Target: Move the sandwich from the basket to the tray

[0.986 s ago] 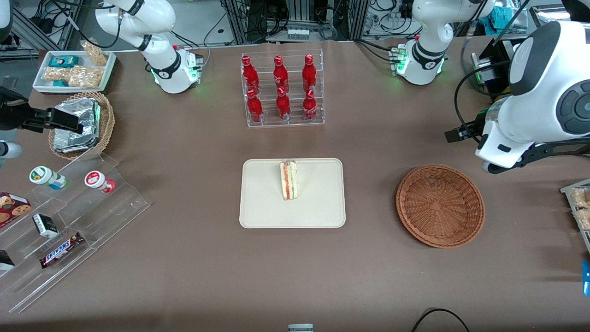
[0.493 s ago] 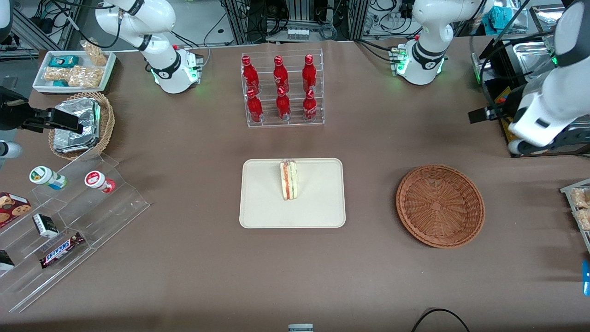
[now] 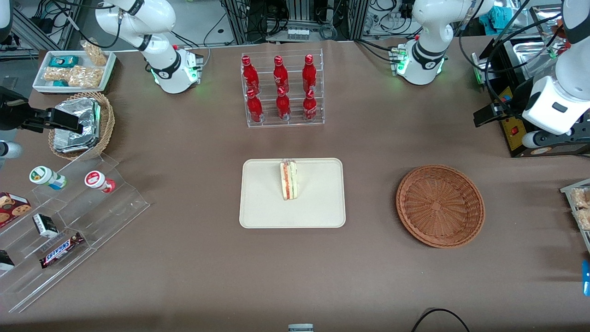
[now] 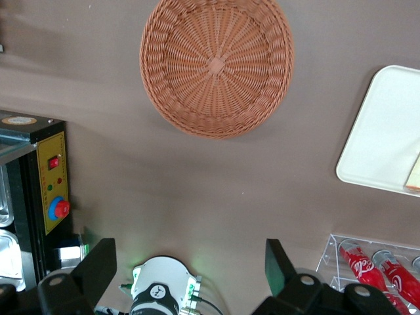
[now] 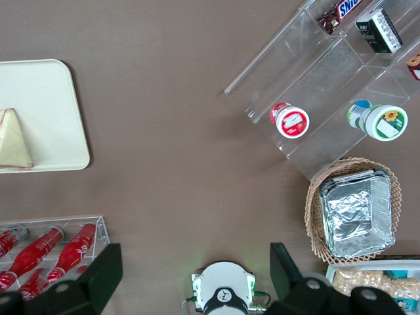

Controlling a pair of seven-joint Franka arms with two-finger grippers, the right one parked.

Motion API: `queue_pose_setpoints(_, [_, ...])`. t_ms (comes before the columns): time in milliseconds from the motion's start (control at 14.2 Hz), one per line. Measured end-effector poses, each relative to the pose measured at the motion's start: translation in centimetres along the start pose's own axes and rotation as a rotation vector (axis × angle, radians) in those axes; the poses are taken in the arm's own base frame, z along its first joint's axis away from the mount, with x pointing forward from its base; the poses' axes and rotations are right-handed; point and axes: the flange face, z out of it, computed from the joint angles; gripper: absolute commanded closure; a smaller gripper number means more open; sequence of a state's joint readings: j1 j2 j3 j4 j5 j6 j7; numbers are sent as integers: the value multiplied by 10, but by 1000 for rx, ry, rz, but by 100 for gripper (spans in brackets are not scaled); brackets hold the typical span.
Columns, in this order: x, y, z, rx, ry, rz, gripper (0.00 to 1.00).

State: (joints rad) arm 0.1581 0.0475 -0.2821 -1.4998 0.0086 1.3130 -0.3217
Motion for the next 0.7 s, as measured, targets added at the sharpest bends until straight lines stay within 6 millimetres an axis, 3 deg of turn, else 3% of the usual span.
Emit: queue_pose_setpoints(704, [-3,-1,3,20,126,-11,0])
